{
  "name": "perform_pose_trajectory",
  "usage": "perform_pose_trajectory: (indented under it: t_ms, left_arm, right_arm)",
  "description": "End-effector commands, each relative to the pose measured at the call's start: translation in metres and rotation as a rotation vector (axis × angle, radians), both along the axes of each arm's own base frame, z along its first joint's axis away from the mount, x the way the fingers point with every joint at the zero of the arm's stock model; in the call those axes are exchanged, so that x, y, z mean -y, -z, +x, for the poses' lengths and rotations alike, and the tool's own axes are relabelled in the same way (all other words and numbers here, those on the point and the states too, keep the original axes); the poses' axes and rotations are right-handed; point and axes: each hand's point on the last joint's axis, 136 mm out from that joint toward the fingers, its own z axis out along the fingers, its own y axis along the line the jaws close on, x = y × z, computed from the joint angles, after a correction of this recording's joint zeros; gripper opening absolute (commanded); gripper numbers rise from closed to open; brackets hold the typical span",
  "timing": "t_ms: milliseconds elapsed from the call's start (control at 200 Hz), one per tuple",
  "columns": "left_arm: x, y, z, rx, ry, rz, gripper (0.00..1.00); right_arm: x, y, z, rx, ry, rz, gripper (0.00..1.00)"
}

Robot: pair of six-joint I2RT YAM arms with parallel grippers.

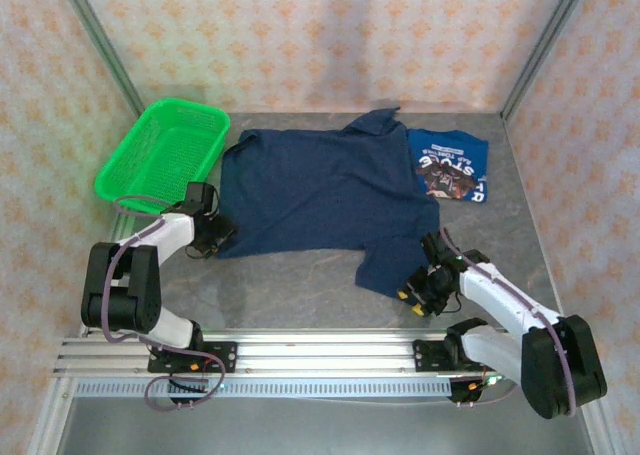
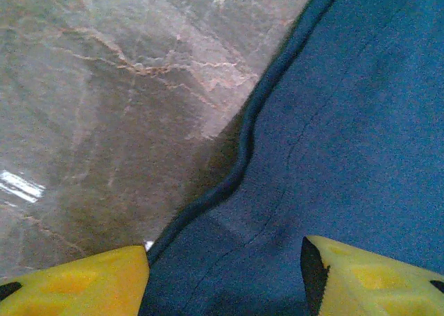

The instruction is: Fold and stack the t-shirts

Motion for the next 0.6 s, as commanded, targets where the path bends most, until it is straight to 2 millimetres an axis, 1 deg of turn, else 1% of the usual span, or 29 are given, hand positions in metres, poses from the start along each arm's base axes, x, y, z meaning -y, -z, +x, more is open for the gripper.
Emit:
perform_pose_trajectory:
  t_ms: [0, 160, 230, 310, 395, 465, 530, 595]
  left_arm:
    - [-0.013, 0.005, -0.03, -0.1, -0.043, 0.053, 0.62]
    - [-0.01, -0.005, -0.045, -0.094, -0.054, 0.031, 0.65]
    - [-0.011, -0.005, -0.052, -0.101, -0.058, 0.038, 0.66]
    - [-0.009, -0.002, -0.054, -0.098, -0.062, 0.024, 0.66]
    - [-0.007, 0.003, -0.05, -0.085, -0.074, 0.005, 0.66]
    - [-0.005, 0.007, -0.04, -0.064, -0.082, -0.009, 0.64]
    - [-0.003, 0.01, -0.031, -0.059, -0.083, -0.023, 0.6]
    - [-0.003, 0.012, -0.025, -0.049, -0.094, -0.029, 0.59]
  right_arm:
    - [0.006, 0.003, 0.014, 0.053, 0.019, -0.046, 0.41]
    - [0.008, 0.004, 0.013, 0.053, 0.022, -0.059, 0.38]
    - [0.008, 0.006, 0.013, 0.051, 0.025, -0.057, 0.35]
    - [0.007, 0.007, 0.015, 0.05, 0.023, -0.058, 0.33]
    - [0.007, 0.009, 0.016, 0.046, 0.019, -0.062, 0.31]
    - [0.007, 0.01, 0.018, 0.047, 0.019, -0.061, 0.29]
    - [0.007, 0.011, 0.019, 0.046, 0.016, -0.066, 0.26]
    - [0.008, 0.012, 0.021, 0.047, 0.012, -0.077, 0.14]
